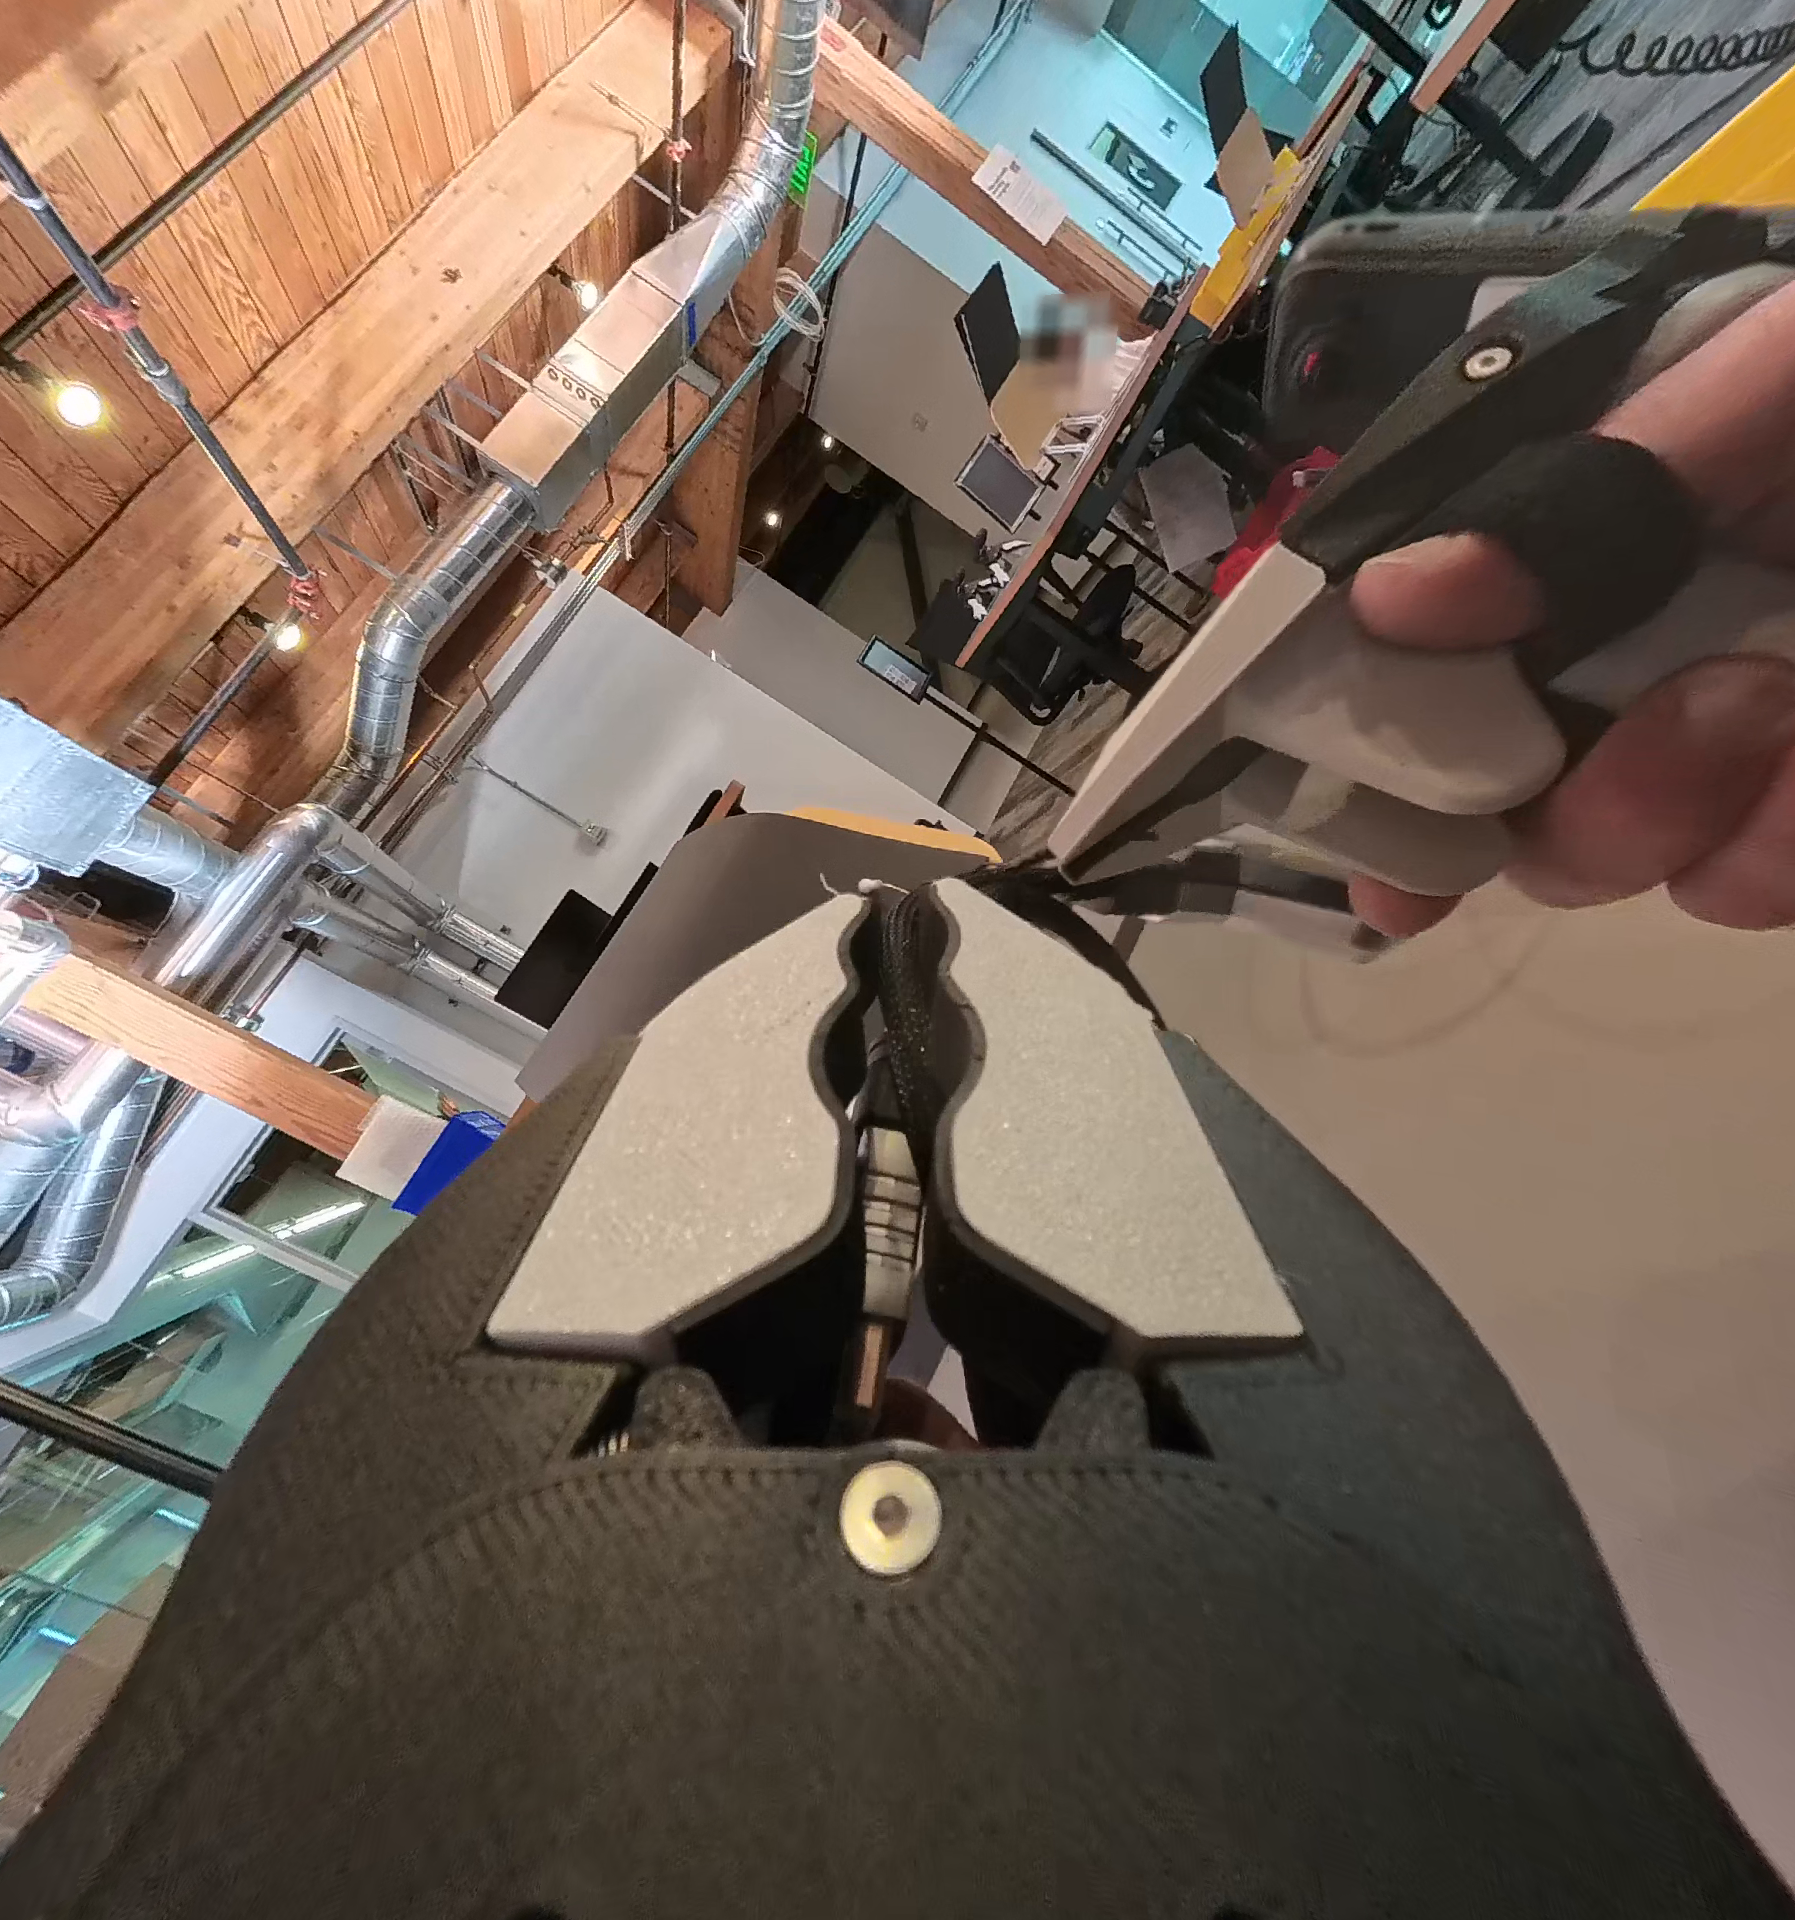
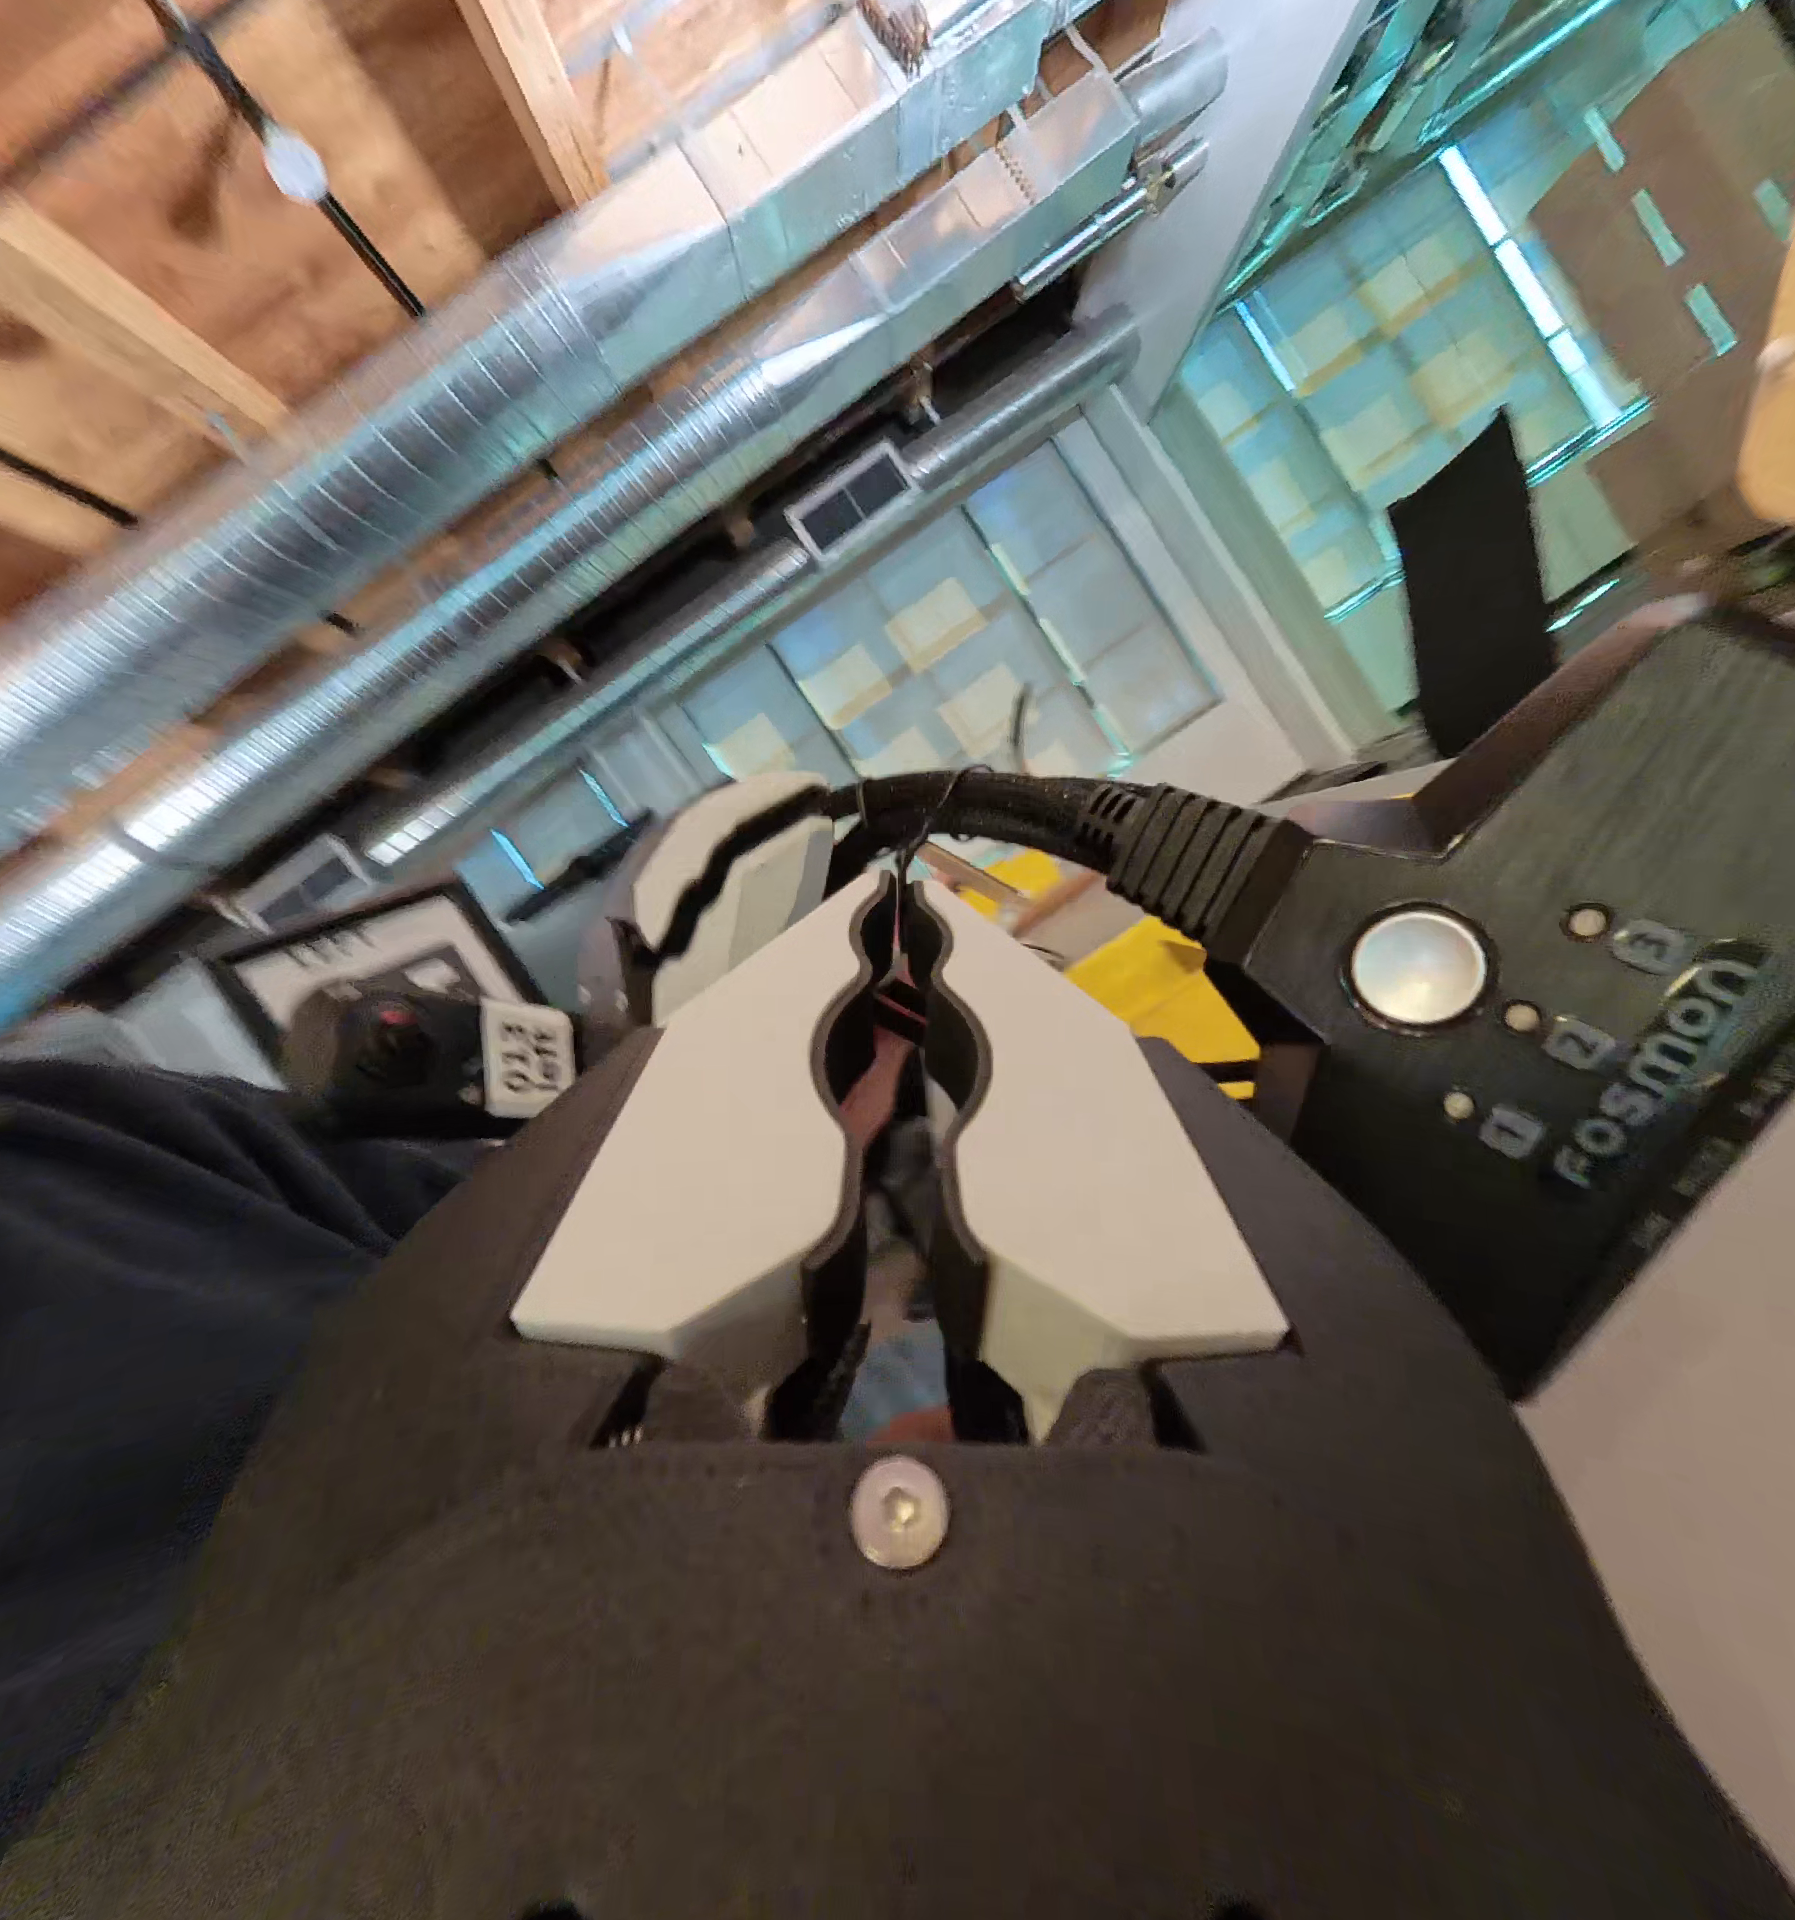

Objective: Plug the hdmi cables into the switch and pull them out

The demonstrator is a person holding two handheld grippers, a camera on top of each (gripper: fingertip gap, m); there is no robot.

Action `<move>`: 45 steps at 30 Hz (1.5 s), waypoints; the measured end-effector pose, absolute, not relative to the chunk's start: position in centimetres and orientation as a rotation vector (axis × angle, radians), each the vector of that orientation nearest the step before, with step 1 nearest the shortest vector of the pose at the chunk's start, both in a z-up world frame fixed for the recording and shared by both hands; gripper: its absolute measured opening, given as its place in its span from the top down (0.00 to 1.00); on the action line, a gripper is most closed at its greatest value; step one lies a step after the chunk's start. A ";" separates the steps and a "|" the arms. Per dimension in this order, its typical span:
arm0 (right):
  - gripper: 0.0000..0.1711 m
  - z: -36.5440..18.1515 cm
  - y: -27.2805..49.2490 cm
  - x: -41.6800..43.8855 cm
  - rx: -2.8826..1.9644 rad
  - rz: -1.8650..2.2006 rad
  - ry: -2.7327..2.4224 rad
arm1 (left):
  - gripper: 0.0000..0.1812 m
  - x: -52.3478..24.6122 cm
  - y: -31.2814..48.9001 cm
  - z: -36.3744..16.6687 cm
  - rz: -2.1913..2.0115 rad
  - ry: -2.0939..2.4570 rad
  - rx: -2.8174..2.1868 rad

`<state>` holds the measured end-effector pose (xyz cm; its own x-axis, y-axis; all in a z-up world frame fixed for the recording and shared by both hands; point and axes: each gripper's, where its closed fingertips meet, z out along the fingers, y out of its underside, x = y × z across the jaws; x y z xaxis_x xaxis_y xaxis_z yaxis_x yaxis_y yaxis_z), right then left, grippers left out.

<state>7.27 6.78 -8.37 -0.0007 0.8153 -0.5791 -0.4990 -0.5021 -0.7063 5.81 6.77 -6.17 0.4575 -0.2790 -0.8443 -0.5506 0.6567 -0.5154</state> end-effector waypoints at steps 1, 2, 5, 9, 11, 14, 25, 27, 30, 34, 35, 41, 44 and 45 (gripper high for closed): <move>0.96 -8.6 6.8 7.3 -1.290 1.607 -0.406 | 0.97 5.8 6.8 -6.2 0.194 1.122 -0.885; 0.91 -9.0 6.9 7.2 -1.308 1.490 -0.459 | 0.97 5.7 7.0 -6.2 0.194 1.118 -0.892; 0.90 -9.1 7.0 7.4 -1.303 1.027 -0.629 | 0.97 5.7 7.4 -6.5 0.178 1.126 -0.926; 0.91 -8.6 7.2 7.8 -1.184 0.335 -0.871 | 0.97 6.0 7.3 -6.9 0.170 1.142 -0.940; 0.91 -8.7 7.7 7.9 -1.114 0.007 -0.973 | 0.97 6.1 7.4 -7.1 0.176 1.152 -0.950; 0.90 -8.9 7.9 7.7 -1.061 -0.149 -1.037 | 0.97 6.1 7.4 -7.1 0.174 1.152 -0.960; 0.93 -10.1 9.3 9.0 -0.962 -0.428 -1.217 | 0.97 6.0 7.9 -7.7 0.166 1.171 -1.004; 0.93 -10.3 9.5 9.0 -0.954 -0.440 -1.229 | 0.97 6.0 7.8 -7.7 0.164 1.174 -1.006; 0.94 -10.7 9.6 8.8 -0.947 -0.444 -1.243 | 0.97 6.1 7.7 -7.6 0.160 1.178 -1.011; 0.97 -10.6 9.5 8.7 -0.934 -0.456 -1.237 | 0.97 6.1 7.7 -7.7 0.158 1.180 -1.015; 0.97 -10.6 9.6 8.7 -0.934 -0.457 -1.235 | 0.97 6.1 7.7 -7.8 0.158 1.181 -1.017; 1.00 -10.6 9.6 8.7 -0.935 -0.447 -1.240 | 0.97 6.1 7.7 -8.0 0.160 1.189 -1.016; 1.00 -10.6 9.5 8.6 -0.936 -0.437 -1.244 | 0.97 6.1 7.8 -8.0 0.164 1.193 -1.018; 1.00 -10.6 9.5 8.6 -0.937 -0.437 -1.245 | 0.97 6.1 7.8 -8.1 0.164 1.194 -1.019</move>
<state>8.59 9.54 -10.60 0.3037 0.1965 0.9323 0.7362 0.5727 -0.3606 6.13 7.78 -8.09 0.4128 -0.3880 -0.8241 -0.5959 0.5692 -0.5665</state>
